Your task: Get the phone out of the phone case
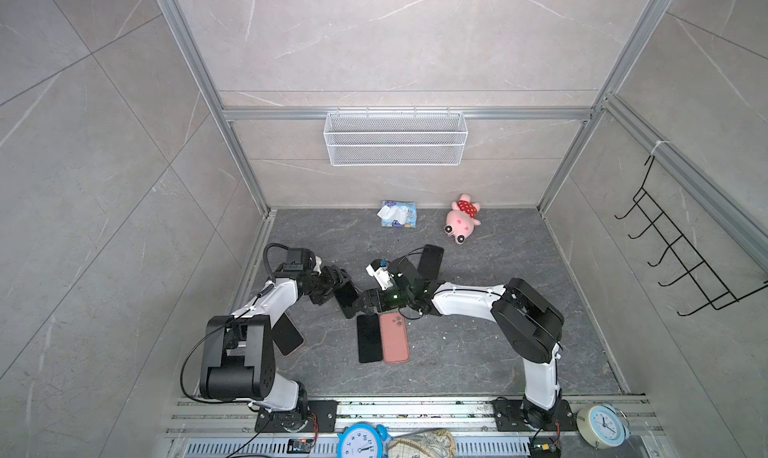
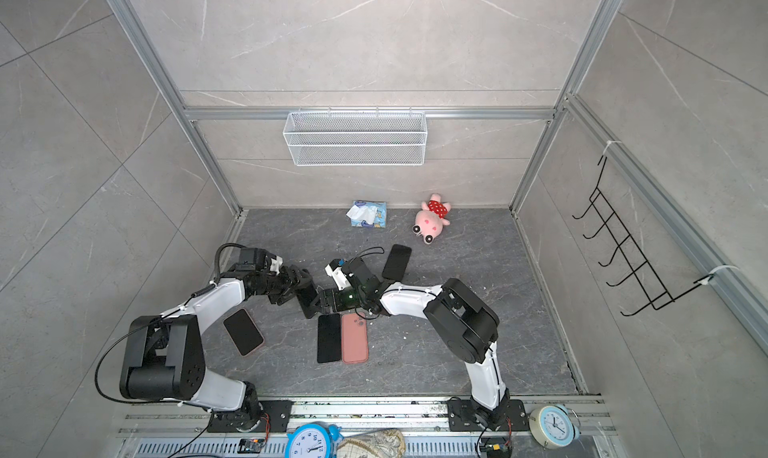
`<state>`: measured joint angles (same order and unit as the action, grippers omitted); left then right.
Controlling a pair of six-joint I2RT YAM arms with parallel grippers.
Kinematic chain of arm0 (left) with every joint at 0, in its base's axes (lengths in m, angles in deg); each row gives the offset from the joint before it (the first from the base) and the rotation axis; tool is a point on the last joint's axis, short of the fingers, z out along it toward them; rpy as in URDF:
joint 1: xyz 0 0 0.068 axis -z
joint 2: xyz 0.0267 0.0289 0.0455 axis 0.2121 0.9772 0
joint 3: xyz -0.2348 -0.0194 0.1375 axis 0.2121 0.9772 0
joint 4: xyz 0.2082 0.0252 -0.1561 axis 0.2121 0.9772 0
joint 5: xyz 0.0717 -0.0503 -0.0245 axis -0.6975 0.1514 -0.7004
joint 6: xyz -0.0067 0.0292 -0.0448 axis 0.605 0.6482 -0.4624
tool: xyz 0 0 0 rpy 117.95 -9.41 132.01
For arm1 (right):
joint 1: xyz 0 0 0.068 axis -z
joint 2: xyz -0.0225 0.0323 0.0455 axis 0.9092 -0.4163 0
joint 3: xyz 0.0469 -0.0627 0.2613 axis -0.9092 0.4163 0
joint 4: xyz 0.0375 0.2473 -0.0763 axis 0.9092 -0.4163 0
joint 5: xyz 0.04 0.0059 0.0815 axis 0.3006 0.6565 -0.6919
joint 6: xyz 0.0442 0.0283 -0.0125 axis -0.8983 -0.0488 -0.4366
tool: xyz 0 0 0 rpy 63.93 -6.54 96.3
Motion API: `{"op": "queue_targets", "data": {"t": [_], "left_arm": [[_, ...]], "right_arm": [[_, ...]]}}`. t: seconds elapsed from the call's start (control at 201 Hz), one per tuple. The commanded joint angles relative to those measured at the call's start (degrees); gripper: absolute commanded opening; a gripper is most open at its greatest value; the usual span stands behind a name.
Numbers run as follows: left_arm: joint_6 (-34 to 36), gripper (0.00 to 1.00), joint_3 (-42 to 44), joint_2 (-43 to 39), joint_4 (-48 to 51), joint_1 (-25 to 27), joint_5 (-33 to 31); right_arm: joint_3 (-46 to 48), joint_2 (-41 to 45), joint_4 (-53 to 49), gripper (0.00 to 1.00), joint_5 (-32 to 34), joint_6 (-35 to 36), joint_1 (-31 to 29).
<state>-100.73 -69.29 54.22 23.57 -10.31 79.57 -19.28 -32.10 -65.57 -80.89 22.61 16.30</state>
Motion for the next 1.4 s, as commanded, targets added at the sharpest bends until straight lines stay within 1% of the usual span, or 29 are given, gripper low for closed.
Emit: {"op": "queue_targets", "data": {"t": [0.0,0.07,0.209,0.443,0.503,0.673,0.717,0.737,0.777,0.827,0.867,0.907,0.972,1.061,1.136,1.211,1.32,1.395], "left_arm": [[-1.76,0.37,0.67,-2.7,-2.81,-0.2,4.32],[-2.13,0.36,1.2,-2.89,-3.48,-0.16,4.67],[-2.69,0.35,2.09,-3.59,-4.29,-0.12,4.76],[-3.2,0.34,2.41,-4.22,-4.9,-0.17,4.87],[-3.33,0.33,2.54,-4.22,-5.15,-0.17,4.85],[-4.49,0.33,3.51,-5.19,-6.83,0.41,5.12],[-4.58,0.36,3.71,-5.92,-7.4,0.85,5.15],[-4.36,0.39,3.84,-6.4,-7.61,1.08,5.05],[-3.76,0.5,3.93,-7.56,-7.81,1.96,4.73],[-2.72,0.66,4.02,-9.86,-7.81,3.5,3.9],[-1.72,0.76,4.18,-11.81,-7.85,4.89,2.74],[-0.23,0.82,4.46,-14.13,-7.81,6.49,1.47],[3.21,0.88,5.07,-18.5,-7.82,10.17,-1.33],[8.75,0.91,6.49,-24.82,-8.8,15.92,-4.11],[13.1,0.92,7.91,-28.97,-10.5,20.07,-3.71],[16.86,0.92,9.0,-31.45,-12.87,23.1,-0.34],[17.63,0.92,10.43,-31.25,-19.68,24.92,8.22],[19.08,0.92,10.56,-30.22,-23.1,27.31,11.06]], "right_arm": [[-1.86,-1.1,2.75,0.79,-1.05,-1.13,-0.19],[-2.39,-1.68,3.14,0.73,-1.47,-1.56,-0.21],[-3.19,-2.95,3.88,0.56,-1.96,-2.91,-0.3],[-3.97,-3.6,3.38,0.39,-1.81,-3.77,-0.92],[-3.79,-3.36,3.28,0.33,-1.53,-3.87,-0.91],[-3.55,-2.16,2.38,0.09,-1.18,-4.31,-0.91],[-3.42,-1.4,1.62,0.05,-1.25,-4.01,-0.91],[-3.28,-0.86,1.12,0.03,-1.26,-3.75,-0.91],[-2.86,0.36,-0.08,0.0,-1.19,-2.95,-0.71],[-2.14,2.46,-1.92,0.0,-1.08,-1.59,-0.12],[-1.33,4.68,-3.95,0.0,-1.08,0.06,0.58],[-0.54,7.21,-6.64,0.0,-1.33,2.29,1.51],[0.46,12.07,-12.75,0.0,-2.1,7.13,3.34],[1.13,19.55,-23.57,0.0,-2.73,14.93,6.09],[2.23,26.29,-30.62,0.0,-3.53,19.77,8.98],[3.66,32.58,-34.65,0.0,-5.24,23.56,11.8],[4.91,39.54,-37.4,0.0,-8.06,28.15,13.65],[5.0,43.08,-38.43,0.0,-9.44,30.45,14.02]]}}
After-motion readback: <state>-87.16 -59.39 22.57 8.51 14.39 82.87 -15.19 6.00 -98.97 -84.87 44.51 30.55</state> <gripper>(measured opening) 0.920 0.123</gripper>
